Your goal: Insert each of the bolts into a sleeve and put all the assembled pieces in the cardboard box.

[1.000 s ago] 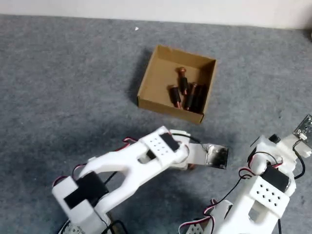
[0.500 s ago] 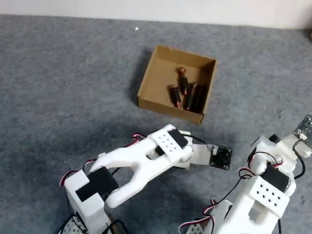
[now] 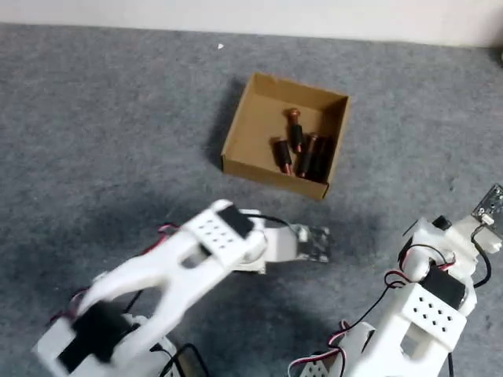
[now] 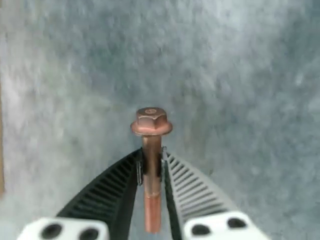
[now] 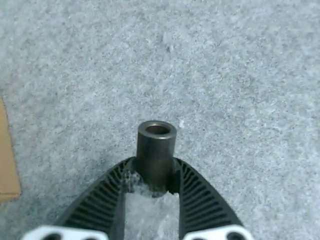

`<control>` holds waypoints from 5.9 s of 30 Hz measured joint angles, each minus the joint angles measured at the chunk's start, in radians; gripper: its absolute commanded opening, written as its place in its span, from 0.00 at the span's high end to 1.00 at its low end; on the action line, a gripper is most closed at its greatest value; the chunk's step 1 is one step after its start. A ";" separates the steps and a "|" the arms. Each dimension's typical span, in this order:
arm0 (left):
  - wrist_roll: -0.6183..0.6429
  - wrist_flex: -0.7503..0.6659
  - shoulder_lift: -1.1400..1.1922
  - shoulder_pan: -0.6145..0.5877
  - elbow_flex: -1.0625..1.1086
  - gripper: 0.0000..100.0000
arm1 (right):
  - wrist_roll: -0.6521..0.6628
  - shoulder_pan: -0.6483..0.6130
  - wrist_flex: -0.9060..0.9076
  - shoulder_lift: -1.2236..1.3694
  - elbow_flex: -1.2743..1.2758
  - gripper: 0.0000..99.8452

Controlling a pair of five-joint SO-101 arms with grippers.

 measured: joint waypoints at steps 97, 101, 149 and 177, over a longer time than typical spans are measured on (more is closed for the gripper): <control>1.304 -0.405 -1.639 -0.224 0.799 0.99 | 0.354 -1.249 -0.740 -0.298 0.529 1.00; 1.300 -0.407 -1.640 -0.224 0.816 0.99 | 0.356 -1.249 -0.740 -0.296 0.529 1.00; 1.212 -0.003 -1.642 -0.104 0.686 0.90 | 0.287 -1.154 -0.404 -0.764 0.531 1.00; 1.106 -0.032 -1.633 -0.465 0.965 0.99 | 0.227 -0.933 -0.358 -0.767 0.516 1.00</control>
